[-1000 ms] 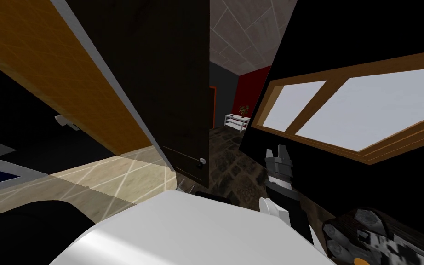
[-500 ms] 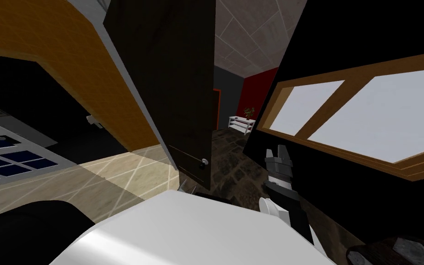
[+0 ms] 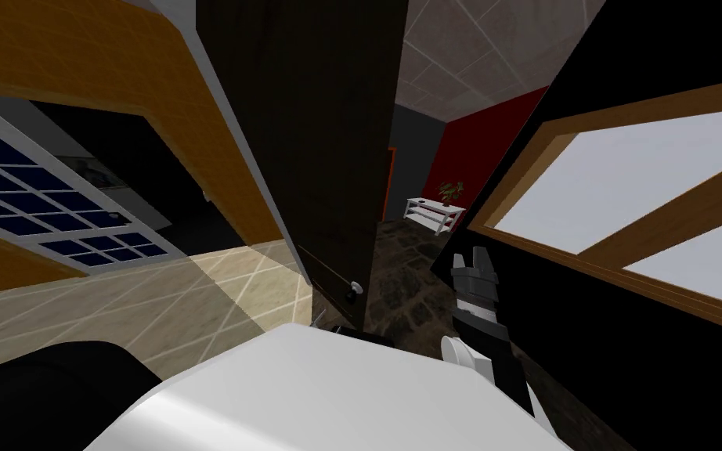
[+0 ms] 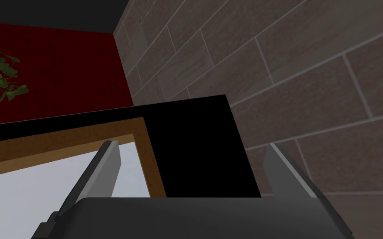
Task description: Push the door open
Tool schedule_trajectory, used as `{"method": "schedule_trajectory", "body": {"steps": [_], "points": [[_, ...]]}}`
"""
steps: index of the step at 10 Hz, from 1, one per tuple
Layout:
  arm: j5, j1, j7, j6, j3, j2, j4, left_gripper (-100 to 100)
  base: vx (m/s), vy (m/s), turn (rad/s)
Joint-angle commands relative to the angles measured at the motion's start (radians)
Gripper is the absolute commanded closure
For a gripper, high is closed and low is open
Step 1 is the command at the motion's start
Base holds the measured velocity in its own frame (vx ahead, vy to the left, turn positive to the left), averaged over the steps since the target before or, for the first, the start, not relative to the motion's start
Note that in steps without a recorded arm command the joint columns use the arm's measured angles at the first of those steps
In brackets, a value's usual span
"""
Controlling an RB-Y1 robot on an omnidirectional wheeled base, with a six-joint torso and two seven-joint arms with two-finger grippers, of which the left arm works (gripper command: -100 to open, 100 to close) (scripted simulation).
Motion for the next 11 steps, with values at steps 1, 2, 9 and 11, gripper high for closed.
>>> {"method": "schedule_trajectory", "body": {"steps": [1,2,9,11], "points": [[-0.035,0.007,-0.001,-0.014,-0.029,0.005,-0.001,-100,0.105,-0.023,0.260],[-0.048,0.009,-0.001,-0.018,-0.039,0.006,-0.001,-100,0.130,-0.011,0.326],[-0.168,0.021,0.004,-0.054,-0.134,-0.005,-0.004,-100,0.136,-0.017,0.256],[-0.195,0.023,0.004,-0.062,-0.156,-0.014,-0.005,-100,0.119,-0.031,0.253]]}}
